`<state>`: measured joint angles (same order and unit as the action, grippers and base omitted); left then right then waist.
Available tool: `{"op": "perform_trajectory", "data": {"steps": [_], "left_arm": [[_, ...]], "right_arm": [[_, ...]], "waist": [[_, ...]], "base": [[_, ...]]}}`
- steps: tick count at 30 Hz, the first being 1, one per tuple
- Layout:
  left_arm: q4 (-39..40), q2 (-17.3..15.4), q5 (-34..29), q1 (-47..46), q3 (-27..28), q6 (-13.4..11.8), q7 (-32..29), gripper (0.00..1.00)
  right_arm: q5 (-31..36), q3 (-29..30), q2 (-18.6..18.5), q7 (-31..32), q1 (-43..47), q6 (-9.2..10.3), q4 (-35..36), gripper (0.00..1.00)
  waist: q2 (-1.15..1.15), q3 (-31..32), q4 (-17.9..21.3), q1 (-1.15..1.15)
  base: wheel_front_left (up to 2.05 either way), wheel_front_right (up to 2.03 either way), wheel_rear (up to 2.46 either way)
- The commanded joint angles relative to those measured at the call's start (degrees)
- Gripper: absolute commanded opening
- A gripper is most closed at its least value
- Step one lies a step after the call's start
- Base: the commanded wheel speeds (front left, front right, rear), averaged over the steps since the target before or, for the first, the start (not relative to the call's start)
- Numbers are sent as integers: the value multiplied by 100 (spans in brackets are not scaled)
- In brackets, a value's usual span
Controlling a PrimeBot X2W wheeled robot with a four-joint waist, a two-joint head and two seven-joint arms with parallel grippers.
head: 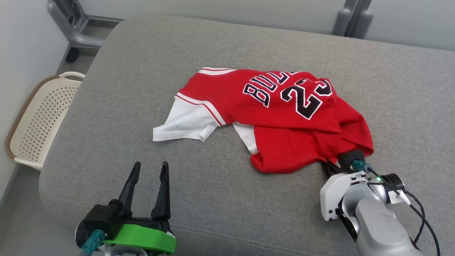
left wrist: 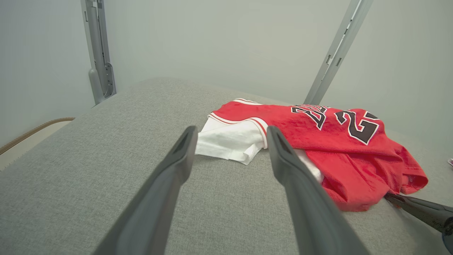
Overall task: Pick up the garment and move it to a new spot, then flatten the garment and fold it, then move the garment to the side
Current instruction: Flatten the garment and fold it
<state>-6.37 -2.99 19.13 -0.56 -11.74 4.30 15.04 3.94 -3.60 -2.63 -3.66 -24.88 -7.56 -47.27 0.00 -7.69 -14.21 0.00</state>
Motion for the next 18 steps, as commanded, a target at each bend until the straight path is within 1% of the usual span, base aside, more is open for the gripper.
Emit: {"op": "perform_trajectory", "data": {"steps": [1, 4, 9, 10, 12, 16, 18], "left_arm": [[-15, 5, -23, -58, 35, 7, 18, 100], [-31, 6, -35, -30, 58, 2, 18, 100], [-46, 8, -24, 17, 71, 19, 18, 100], [-46, 8, -24, 17, 71, 19, 18, 100], [-47, 9, -14, 42, 70, 11, 18, 100], [-58, 8, -16, 49, 55, 9, 18, 100], [-61, 8, -24, 47, 59, 10, 18, 100]], "right_arm": [[32, 147, -55, -58, 43, 14, -36, 0], [157, 476, -46, -194, 131, 14, 89, 0], [613, 1281, -110, -238, 354, 14, 529, 0], [613, 1281, -110, -238, 354, 14, 529, 0], [750, 1522, -160, -182, 460, 14, 757, 0], [975, 1884, -351, 13, 643, 14, 1268, 0], [995, 1968, -444, 149, 759, 14, 1499, 0]], "waist": [[0, 31, 47, 0], [0, 87, 109, 0], [0, 175, 223, 0], [0, 175, 223, 0], [0, 205, 267, 0], [0, 249, 319, 0], [0, 265, 333, 0]], "base": [[0, 0, 0], [0, 0, 0], [0, 0, 0], [0, 0, 0], [0, 0, 0], [0, 0, 0], [0, 0, 0]]}}
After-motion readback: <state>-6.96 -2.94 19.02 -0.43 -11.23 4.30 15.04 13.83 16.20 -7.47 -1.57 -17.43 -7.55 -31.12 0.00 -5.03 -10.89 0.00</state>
